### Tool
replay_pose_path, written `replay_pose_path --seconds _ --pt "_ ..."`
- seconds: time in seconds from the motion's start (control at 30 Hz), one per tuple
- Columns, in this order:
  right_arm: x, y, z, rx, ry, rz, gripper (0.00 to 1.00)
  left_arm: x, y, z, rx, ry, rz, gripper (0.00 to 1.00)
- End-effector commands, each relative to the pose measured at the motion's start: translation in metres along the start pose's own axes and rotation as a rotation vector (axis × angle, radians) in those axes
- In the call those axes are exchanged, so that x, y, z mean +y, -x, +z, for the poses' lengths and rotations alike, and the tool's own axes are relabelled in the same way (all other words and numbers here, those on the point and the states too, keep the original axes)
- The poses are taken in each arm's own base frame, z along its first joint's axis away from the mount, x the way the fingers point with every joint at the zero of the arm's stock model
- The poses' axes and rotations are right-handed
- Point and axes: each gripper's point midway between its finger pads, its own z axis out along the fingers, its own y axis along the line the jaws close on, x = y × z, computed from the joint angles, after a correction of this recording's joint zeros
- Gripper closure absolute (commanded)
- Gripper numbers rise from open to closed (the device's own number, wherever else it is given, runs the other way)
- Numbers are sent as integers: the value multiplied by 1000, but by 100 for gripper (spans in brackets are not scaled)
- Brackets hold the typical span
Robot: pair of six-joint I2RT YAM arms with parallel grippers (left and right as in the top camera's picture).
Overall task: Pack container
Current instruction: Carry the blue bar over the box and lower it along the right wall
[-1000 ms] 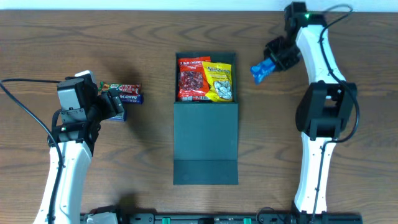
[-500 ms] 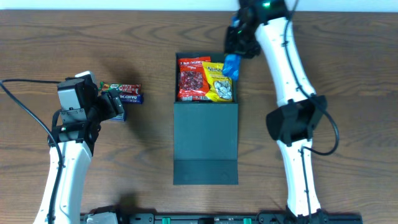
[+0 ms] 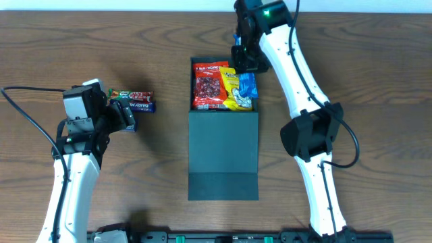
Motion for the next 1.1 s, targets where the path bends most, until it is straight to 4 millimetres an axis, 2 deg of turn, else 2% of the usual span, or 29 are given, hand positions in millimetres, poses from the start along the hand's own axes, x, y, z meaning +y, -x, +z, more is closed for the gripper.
replay_pose_path --seconds 0.0,0.17,0.53,0.6,0.63,0.67,0.7,0.8,0.9,1.0,1.07 --pt "-5 -9 8 36 -33 57 99 -2 11 -3 -21 -3 -3 5" --pt "-8 -17 19 75 -49 153 98 -2 11 -3 -21 -3 -3 5" --pt "-7 -22 23 102 -44 170 98 -2 11 -3 -21 -3 -3 5" --pt "-7 -23 23 105 -45 170 83 -2 11 -3 -21 -3 -3 5" --pt "-7 -24 23 108 -46 170 67 -2 11 -3 -21 -3 -3 5" --pt "-7 -24 23 109 -47 170 41 -2 11 -3 -21 -3 -3 5" --pt "-7 -24 23 109 -47 170 27 -2 11 -3 -21 -3 -3 5" --pt "-4 -23 23 108 -27 171 14 -2 10 -3 -20 -3 -3 5" --pt "2 -24 22 118 10 185 11 -2 9 -3 -15 -2 -4 5" --pt "2 -23 18 110 13 205 13 -1 8 -3 -10 -1 -4 5" --pt "3 -17 8 76 24 208 22 -1 8 -3 -9 -1 -4 5"
